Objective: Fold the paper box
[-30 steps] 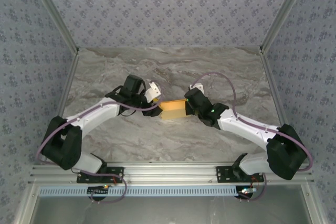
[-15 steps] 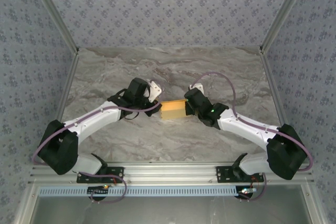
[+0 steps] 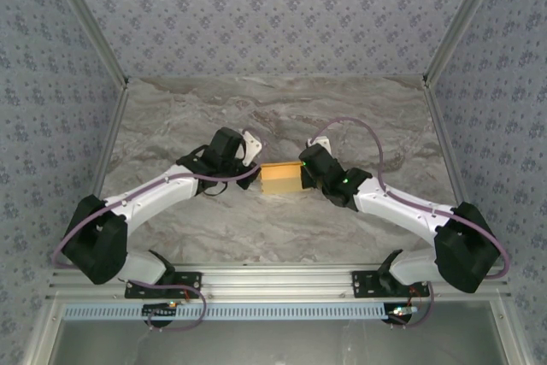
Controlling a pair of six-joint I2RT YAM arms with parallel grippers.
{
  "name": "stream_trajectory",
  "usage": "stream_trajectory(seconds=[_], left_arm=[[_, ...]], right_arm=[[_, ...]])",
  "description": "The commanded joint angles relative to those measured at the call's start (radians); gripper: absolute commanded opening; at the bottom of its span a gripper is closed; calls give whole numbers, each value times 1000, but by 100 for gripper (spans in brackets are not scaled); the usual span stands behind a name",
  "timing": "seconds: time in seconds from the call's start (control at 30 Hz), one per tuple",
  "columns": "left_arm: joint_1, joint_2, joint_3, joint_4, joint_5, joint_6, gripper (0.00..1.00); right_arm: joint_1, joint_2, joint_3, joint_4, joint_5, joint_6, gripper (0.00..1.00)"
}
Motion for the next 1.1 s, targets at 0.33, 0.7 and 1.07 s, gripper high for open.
stream_trajectory(seconds=[0.33, 0.7, 1.07], left_arm=[[-18, 37, 43, 28, 7, -428, 0], [-80, 50, 30, 53, -116, -574, 0], [-143, 50, -33, 121, -241, -629, 0]], right_arm=[[22, 3, 5, -27, 23, 13, 6], [20, -10, -10, -12, 25, 7, 6], [19, -16, -23, -13, 26, 13, 6]])
